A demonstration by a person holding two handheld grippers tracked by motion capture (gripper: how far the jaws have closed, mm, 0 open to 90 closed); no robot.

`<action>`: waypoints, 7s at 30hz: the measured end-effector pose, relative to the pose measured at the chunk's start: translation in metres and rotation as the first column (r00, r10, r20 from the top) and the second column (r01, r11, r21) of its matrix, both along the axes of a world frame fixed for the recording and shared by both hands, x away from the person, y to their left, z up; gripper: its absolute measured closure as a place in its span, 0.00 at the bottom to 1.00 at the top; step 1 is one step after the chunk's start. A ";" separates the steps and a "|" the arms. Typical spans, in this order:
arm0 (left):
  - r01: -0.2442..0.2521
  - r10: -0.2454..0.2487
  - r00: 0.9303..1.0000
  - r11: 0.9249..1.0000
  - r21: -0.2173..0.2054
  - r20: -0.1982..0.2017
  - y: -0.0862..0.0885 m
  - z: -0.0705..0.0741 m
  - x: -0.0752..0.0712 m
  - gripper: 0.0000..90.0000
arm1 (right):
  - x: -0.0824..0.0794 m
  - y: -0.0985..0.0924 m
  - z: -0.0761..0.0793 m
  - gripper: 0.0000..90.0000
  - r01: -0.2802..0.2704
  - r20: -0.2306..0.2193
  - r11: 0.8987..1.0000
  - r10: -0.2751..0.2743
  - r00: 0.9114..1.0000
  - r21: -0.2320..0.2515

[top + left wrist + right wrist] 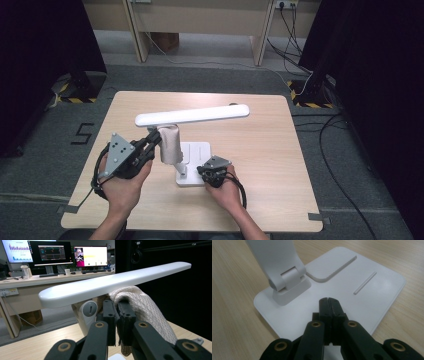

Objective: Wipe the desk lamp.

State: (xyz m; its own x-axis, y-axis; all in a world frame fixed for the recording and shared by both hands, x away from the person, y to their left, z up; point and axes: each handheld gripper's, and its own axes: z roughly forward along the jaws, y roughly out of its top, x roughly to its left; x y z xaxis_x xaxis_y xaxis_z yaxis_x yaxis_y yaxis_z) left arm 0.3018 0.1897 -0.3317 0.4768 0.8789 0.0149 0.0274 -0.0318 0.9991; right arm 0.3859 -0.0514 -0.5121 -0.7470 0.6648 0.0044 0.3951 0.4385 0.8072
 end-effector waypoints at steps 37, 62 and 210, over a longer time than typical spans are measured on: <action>-0.099 0.099 0.995 0.995 -0.022 -0.005 0.050 -0.018 -0.029 0.95 | 0.001 0.000 0.000 1.00 -0.003 0.001 1.000 0.003 1.000 -0.002; -0.192 0.191 0.981 0.981 -0.012 -0.037 0.080 -0.021 -0.042 0.95 | 0.002 0.001 0.000 1.00 -0.007 0.004 1.000 0.007 1.000 -0.004; -0.001 0.015 0.983 0.997 0.079 -0.181 0.019 -0.079 0.012 0.95 | 0.001 0.002 0.000 1.00 0.002 -0.010 1.000 -0.002 1.000 0.009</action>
